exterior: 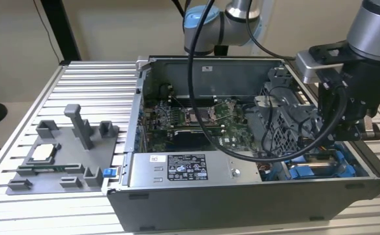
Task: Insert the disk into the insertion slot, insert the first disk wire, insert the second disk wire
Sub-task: 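Insert the second disk wire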
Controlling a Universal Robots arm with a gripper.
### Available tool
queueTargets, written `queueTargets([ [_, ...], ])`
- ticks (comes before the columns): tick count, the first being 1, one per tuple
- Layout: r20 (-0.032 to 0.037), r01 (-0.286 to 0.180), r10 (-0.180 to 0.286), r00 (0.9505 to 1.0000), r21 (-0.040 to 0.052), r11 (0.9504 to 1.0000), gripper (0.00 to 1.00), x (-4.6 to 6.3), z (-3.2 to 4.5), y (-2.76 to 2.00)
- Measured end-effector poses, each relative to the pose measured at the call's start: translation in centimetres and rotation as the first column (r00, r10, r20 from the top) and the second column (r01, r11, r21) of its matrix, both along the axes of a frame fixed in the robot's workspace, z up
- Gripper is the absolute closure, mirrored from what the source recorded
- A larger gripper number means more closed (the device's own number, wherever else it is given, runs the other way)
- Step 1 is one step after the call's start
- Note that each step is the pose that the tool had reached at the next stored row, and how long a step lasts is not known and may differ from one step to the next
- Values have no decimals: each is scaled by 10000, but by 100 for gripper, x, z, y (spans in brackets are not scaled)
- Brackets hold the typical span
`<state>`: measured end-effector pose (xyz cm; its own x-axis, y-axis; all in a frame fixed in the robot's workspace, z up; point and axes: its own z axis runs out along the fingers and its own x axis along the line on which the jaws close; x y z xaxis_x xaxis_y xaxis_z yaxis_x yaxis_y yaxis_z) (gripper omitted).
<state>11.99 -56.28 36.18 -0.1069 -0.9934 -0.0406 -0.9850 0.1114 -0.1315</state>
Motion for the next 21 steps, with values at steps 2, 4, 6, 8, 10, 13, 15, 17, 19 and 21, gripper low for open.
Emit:
queueTargets([
  [2, 40, -1, 0, 10000, 47, 10000, 100, -8, -24, -7],
  [4, 68, -2, 1, 10000, 100, 10000, 100, -9, -48, -10],
  [6, 73, -1, 0, 10000, 127, 9999, 100, -10, -62, -15],
  [8, 74, -1, 0, 10000, 138, 9999, 100, -10, -70, -23],
  [10, 74, 0, -1, 10000, 145, 9999, 100, -10, -80, -36],
  [13, 74, -1, 0, 10000, 148, 9999, 100, -10, -99, -45],
  [15, 74, 0, -1, 10000, 147, 9999, 100, -10, -111, -49],
  [17, 74, -1, 0, 10000, 148, 9999, 100, -10, -120, -55],
  [19, 74, -1, 0, 10000, 148, 9999, 100, -10, -129, -58],
  [21, 74, 0, -1, 10000, 148, 9999, 100, -10, -139, -60],
])
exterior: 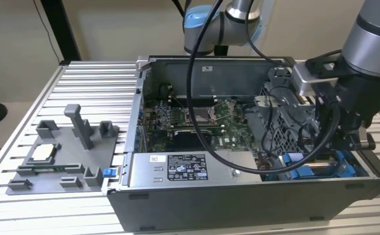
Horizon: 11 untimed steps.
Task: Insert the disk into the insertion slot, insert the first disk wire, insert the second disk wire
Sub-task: 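Insert the second disk wire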
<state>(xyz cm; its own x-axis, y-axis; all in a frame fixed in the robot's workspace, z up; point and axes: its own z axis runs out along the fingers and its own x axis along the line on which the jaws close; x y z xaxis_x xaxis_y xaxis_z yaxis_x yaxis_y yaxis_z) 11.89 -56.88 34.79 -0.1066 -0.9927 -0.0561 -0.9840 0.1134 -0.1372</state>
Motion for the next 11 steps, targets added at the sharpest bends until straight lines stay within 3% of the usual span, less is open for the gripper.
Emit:
queueTargets([
  [11, 6, 0, 0, 10000, 9, 10000, 100, -1, -56, -1],
])
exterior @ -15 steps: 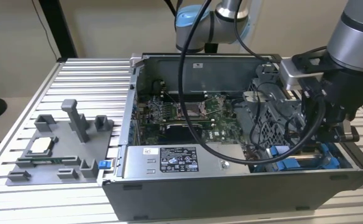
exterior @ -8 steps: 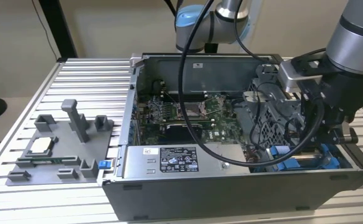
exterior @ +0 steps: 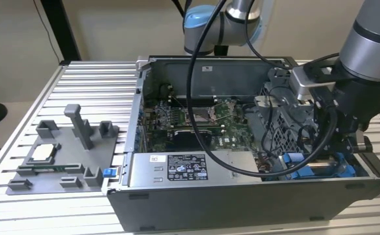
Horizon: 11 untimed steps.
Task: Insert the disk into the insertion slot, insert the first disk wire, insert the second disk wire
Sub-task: 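Insert the second disk wire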
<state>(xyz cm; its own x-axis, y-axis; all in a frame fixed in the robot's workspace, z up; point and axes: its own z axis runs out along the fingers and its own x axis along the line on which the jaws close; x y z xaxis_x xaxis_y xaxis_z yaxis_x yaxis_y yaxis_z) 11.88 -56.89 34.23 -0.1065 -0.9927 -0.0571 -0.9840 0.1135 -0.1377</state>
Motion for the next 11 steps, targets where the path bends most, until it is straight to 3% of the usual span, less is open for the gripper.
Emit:
queueTargets([
  [11, 1, 0, 0, 10000, 18, 10000, 100, 3, -19, 0],
])
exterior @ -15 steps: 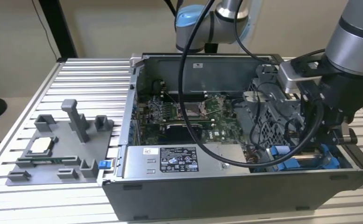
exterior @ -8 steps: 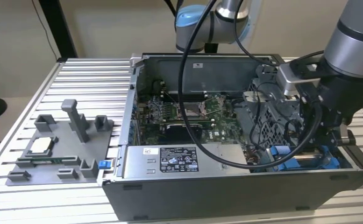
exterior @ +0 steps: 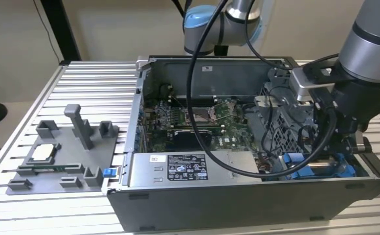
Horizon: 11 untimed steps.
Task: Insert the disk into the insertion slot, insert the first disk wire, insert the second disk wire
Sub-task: 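Insert the second disk wire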
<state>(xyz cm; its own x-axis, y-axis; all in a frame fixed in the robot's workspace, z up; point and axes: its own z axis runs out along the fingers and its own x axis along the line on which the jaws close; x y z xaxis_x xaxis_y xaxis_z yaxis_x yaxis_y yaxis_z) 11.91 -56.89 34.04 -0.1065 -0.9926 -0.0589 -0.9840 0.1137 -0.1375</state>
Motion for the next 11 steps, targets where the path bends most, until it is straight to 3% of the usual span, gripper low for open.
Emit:
queueTargets([
  [11, 0, 0, 0, 10000, -5, 10000, 100, 0, -48, 0],
])
